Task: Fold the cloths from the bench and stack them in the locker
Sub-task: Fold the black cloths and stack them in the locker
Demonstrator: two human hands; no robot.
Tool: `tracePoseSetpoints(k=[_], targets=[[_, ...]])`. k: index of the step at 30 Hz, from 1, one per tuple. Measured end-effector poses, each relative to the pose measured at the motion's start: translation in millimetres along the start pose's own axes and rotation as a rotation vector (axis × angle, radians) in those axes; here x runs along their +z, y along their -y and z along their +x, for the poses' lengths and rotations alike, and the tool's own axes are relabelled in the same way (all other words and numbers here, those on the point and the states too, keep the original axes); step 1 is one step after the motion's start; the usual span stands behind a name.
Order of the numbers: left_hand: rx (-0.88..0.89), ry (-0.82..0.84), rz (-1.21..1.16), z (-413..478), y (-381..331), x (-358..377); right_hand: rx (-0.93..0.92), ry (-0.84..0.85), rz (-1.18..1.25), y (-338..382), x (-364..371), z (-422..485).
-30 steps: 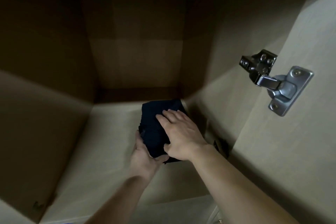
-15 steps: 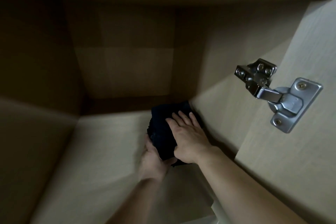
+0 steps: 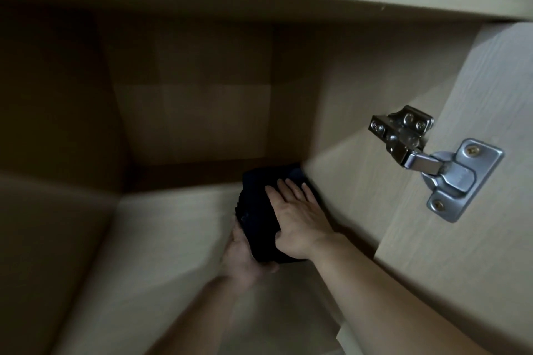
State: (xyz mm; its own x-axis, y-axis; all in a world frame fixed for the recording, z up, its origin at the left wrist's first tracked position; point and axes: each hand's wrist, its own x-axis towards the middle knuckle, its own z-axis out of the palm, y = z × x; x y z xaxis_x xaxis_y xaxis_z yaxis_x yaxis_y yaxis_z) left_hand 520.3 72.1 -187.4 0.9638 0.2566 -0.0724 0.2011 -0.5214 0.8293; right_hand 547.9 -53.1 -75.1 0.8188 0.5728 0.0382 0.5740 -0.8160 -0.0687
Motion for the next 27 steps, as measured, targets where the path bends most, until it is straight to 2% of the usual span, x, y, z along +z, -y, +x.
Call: tracePoseSetpoints(k=[5,9,18,27], targets=[[0.012,0.074,0.066,-41.7,-12.7,-34.6,0.047,-0.066,0.016,7.4,-16.3,-19.9],[-0.007,0.07,0.235,-91.6,-36.2,-69.1,0.054,-0.085,0.018,20.5,-36.7,-44.6],[-0.031,-0.072,0.417,-216.7,-72.8,-148.9,-0.047,0.04,0.07,83.5,-73.4,-108.6],[-0.142,-0.261,0.542,-367.2,-91.3,-209.4,-0.222,0.031,0.132,177.1,-111.2,-192.6]])
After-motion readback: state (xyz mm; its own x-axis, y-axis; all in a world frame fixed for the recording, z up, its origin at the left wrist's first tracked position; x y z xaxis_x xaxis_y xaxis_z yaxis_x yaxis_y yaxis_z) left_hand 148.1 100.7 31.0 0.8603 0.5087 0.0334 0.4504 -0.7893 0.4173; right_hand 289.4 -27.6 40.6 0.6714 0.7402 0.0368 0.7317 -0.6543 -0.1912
